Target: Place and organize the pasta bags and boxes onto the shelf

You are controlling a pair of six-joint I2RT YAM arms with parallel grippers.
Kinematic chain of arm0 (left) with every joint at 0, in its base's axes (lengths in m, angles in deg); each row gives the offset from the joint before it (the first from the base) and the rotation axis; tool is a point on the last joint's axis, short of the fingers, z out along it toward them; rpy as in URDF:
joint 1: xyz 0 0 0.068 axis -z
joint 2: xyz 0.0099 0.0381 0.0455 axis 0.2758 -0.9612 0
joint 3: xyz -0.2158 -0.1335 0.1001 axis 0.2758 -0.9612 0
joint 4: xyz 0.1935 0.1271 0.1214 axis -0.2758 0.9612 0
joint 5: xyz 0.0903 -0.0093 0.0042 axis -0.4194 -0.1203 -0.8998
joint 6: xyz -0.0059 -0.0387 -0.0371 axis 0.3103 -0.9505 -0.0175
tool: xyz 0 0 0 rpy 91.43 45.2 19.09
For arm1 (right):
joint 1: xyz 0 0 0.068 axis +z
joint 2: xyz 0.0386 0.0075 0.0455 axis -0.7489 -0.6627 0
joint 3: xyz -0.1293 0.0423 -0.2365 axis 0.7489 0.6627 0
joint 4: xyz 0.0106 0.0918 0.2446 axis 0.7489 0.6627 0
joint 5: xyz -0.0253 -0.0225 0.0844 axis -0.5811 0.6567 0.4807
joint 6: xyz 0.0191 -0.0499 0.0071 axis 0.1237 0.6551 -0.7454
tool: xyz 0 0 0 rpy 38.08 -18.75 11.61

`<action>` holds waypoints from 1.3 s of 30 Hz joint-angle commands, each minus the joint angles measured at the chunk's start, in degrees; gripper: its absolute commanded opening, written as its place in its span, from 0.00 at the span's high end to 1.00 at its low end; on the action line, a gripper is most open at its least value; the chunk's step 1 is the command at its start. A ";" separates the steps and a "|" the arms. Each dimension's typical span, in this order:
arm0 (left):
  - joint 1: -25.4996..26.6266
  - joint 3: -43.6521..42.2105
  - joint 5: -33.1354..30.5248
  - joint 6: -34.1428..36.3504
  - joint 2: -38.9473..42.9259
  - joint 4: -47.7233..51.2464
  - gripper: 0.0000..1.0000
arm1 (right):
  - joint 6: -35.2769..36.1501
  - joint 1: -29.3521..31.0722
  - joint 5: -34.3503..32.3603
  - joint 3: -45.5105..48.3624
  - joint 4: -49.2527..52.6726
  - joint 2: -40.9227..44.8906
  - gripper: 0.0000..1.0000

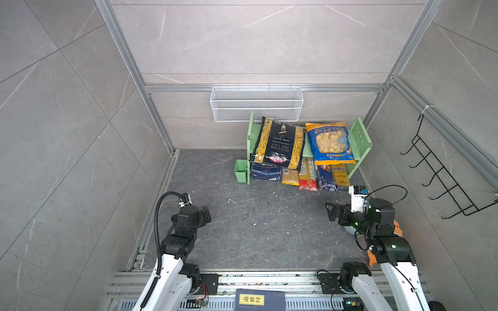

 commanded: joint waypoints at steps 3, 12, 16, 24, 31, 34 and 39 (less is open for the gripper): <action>-2.65 -0.12 -4.92 2.59 -1.35 -8.47 0.00 | -1.64 0.30 -6.11 3.89 -10.04 -1.88 0.01; -7.13 -0.82 -3.08 1.52 -9.13 -15.51 0.00 | -3.62 0.34 -14.37 13.42 -26.54 -5.95 0.01; -8.88 -1.44 -2.30 1.95 -13.78 -19.63 0.00 | -2.35 0.33 -18.00 18.07 -35.27 -6.76 0.01; -10.23 -6.18 0.67 4.69 -22.13 -37.91 0.00 | 0.45 0.29 -20.60 24.84 -58.06 -19.34 0.01; -10.98 -9.57 5.78 11.06 -33.00 -59.05 0.01 | 1.05 0.30 -19.96 25.63 -76.29 -35.02 0.01; -12.38 -9.70 11.13 14.11 -36.39 -65.20 0.00 | 0.44 0.30 -19.61 24.58 -82.78 -41.07 0.01; -14.62 -9.71 15.93 15.24 -43.07 -72.47 0.01 | 1.28 0.70 -18.68 24.99 -87.90 -45.69 0.01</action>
